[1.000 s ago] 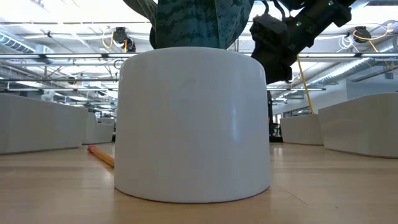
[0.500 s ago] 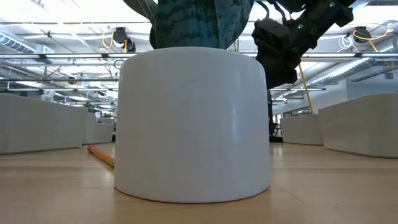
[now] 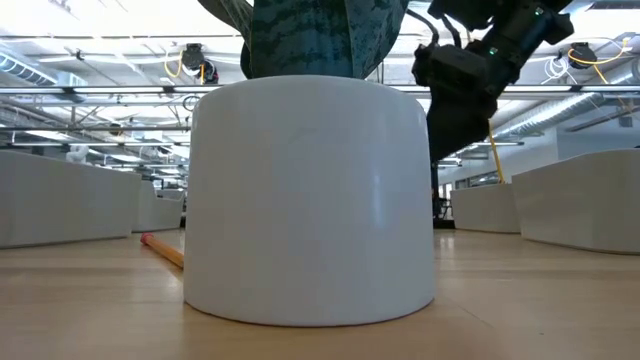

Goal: Sort crayons/erasers/pens/pencils in bins
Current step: Put the green eraser into the bottom left gray bin

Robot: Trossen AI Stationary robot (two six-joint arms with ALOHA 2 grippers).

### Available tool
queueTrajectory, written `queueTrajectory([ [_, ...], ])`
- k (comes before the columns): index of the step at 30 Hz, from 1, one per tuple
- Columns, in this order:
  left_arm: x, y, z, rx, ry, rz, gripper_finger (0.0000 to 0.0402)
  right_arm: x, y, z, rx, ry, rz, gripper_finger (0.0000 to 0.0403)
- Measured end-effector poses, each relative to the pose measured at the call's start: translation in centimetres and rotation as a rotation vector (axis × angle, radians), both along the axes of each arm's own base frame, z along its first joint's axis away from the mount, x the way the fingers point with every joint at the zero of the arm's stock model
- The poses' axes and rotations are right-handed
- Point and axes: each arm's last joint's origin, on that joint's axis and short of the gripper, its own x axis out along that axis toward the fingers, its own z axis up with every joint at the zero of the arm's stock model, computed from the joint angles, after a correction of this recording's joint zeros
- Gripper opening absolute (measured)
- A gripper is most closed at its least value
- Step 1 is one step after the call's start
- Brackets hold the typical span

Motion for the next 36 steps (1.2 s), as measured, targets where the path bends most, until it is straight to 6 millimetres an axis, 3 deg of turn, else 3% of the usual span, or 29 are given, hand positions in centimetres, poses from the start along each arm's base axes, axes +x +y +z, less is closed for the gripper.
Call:
queueTrajectory([
  [2,0.0,0.0,0.0,0.000,-0.001,-0.005,0.0017,-0.2,0.1,-0.2,-0.009,0.029,0.015,0.0270],
  [8,0.0,0.7,0.8,0.095,0.027,0.060,0.0020,-0.4,0.2,-0.3,-0.013,0.061,0.068,0.0270],
  [14,0.9,3.6,6.4,0.171,-0.078,0.142,0.0016,-0.2,0.9,0.1,0.046,0.047,0.213,0.0270],
  [18,2.1,7.6,9.8,0.147,-0.128,0.327,0.0018,0.4,1.5,1.3,0.045,0.012,0.234,0.0270],
  [25,3.6,17.4,13.7,0.209,-0.123,0.824,0.0016,2.2,4.0,7.3,-0.094,-0.178,0.292,0.0270],
  [30,4.4,21.8,12.9,0.252,-0.066,1.138,0.0024,2.5,4.7,9.5,-0.190,-0.243,0.261,0.0270],
  [36,4.4,24.8,7.6,0.314,0.167,1.297,0.0027,2.2,6.3,9.4,-0.114,-0.248,0.259,0.0269],
])
